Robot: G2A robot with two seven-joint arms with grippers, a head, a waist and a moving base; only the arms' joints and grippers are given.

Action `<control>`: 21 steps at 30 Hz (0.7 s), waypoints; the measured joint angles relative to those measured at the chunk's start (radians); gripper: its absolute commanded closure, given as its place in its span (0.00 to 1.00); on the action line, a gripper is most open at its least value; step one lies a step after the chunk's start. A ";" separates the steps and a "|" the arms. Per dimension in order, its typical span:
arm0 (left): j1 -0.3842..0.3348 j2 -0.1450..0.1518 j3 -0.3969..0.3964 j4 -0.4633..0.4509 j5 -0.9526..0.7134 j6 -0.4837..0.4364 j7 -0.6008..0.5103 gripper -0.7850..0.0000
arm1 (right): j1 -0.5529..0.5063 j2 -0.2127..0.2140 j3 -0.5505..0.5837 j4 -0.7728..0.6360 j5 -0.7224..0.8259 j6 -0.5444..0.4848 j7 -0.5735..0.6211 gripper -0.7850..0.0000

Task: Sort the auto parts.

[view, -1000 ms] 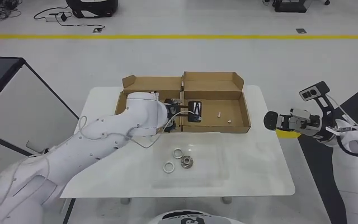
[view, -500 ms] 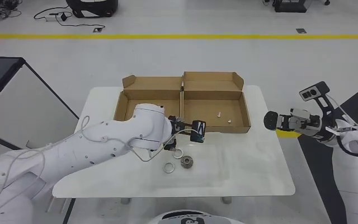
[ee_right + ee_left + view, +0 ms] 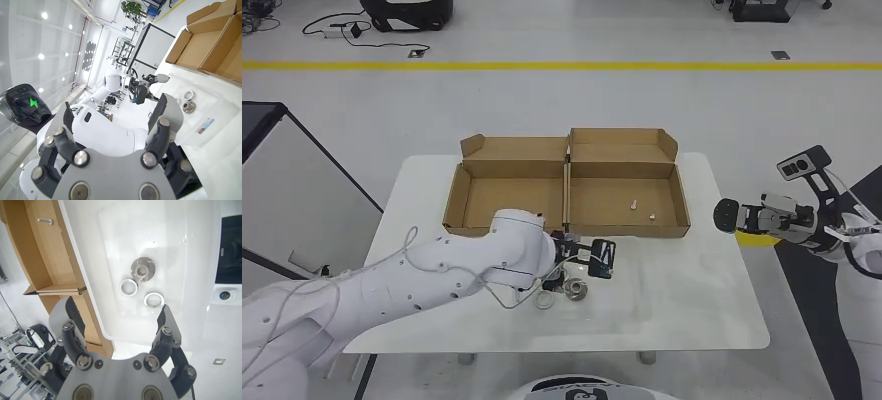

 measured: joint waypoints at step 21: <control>0.007 -0.131 0.049 0.169 -0.062 0.090 -0.044 0.00 | 0.000 0.000 0.000 0.000 0.000 0.000 0.000 0.00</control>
